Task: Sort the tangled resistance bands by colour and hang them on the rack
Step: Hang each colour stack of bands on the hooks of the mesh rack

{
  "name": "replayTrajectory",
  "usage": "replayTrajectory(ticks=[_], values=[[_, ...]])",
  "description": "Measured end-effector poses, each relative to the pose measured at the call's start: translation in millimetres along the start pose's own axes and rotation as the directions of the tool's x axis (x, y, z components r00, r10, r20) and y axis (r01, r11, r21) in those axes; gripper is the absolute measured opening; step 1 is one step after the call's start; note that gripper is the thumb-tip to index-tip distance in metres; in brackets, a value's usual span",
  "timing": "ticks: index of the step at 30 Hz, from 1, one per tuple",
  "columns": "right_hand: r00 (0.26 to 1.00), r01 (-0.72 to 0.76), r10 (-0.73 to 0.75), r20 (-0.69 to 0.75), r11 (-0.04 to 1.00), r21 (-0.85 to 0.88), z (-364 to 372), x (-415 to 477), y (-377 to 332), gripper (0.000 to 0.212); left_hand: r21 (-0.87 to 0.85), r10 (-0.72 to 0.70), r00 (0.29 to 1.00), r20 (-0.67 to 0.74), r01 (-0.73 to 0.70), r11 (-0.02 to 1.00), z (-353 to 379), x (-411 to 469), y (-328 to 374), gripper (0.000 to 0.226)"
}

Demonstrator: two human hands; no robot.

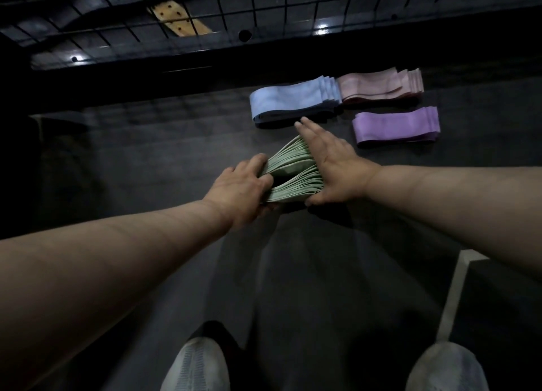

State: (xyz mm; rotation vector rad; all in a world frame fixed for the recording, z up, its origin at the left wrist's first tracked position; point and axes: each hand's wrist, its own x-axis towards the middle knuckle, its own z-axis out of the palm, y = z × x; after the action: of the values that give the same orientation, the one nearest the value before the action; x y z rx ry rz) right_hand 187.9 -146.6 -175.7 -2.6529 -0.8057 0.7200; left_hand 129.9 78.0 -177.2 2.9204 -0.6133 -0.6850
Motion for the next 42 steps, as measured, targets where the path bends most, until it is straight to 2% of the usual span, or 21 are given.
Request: replayTrajectory(ticks=[4,9,11,14,17,21,24,28,31,34,36,38,40,42], values=[[0.996,-0.041,0.043,0.077,0.999,-0.019,-7.7,14.3,0.8,0.141,-0.027,0.020,1.000,-0.019,-0.021,0.999,-0.5,-2.9,-3.1,0.050],[0.997,-0.043,0.036,0.065,0.992,0.116,-9.2,3.5,-5.3,0.090,-0.092,0.035,0.989,-0.145,-0.049,0.995,4.1,-10.6,-16.0,0.041],[1.000,0.001,-0.004,0.020,0.991,0.134,-6.3,-3.5,-7.4,0.084,-0.079,0.062,0.981,-0.184,-0.078,0.994,5.0,-13.7,-21.7,0.043],[1.000,0.013,-0.010,-0.019,0.985,0.173,4.2,-11.7,-8.5,0.078,-0.049,0.064,0.985,-0.162,-0.072,0.996,8.1,-14.1,-24.8,0.046],[0.999,-0.027,0.032,-0.020,0.981,0.190,16.4,-14.3,-9.7,0.084,-0.022,0.052,0.989,-0.137,-0.056,0.998,11.4,-11.4,-17.0,0.047],[0.998,-0.046,0.052,-0.027,0.978,0.203,25.5,-17.7,-10.3,0.113,0.071,0.104,0.976,-0.193,-0.092,0.993,12.8,-9.1,-3.1,0.049],[0.998,-0.056,0.062,-0.026,0.981,0.187,28.0,-25.7,-8.6,0.124,0.109,0.126,0.966,-0.226,-0.103,0.989,14.8,-4.5,5.2,0.044],[0.991,-0.126,0.130,-0.014,0.976,0.175,29.5,-40.8,-2.7,0.130,0.138,0.147,0.953,-0.265,-0.114,0.984,15.9,-0.1,11.2,0.039],[0.967,-0.251,0.256,-0.009,0.955,0.160,28.7,-49.3,-0.1,0.126,0.160,0.171,0.933,-0.317,-0.125,0.979,16.2,0.7,12.9,0.033],[0.922,-0.376,0.386,0.023,0.880,0.289,31.8,-51.2,5.0,0.105,0.166,0.184,0.931,-0.314,-0.137,0.976,18.0,1.0,14.3,0.038],[0.915,-0.388,0.403,0.040,0.843,0.373,34.4,-51.5,8.4,0.073,0.197,0.205,0.925,-0.319,-0.147,0.969,17.7,0.6,15.2,0.039],[0.919,-0.378,0.391,0.045,0.845,0.379,34.7,-52.3,8.7,0.049,0.261,0.232,0.909,-0.345,-0.144,0.954,16.3,-0.1,17.5,0.032],[0.918,-0.383,0.395,0.041,0.853,0.355,34.1,-51.8,7.1,0.038,0.285,0.237,0.898,-0.370,-0.133,0.949,15.5,0.1,21.4,0.027],[0.890,-0.427,0.455,0.023,0.816,0.390,33.3,-51.4,4.0,0.030,0.249,0.184,0.903,-0.389,-0.089,0.964,14.4,2.6,25.9,0.031]])
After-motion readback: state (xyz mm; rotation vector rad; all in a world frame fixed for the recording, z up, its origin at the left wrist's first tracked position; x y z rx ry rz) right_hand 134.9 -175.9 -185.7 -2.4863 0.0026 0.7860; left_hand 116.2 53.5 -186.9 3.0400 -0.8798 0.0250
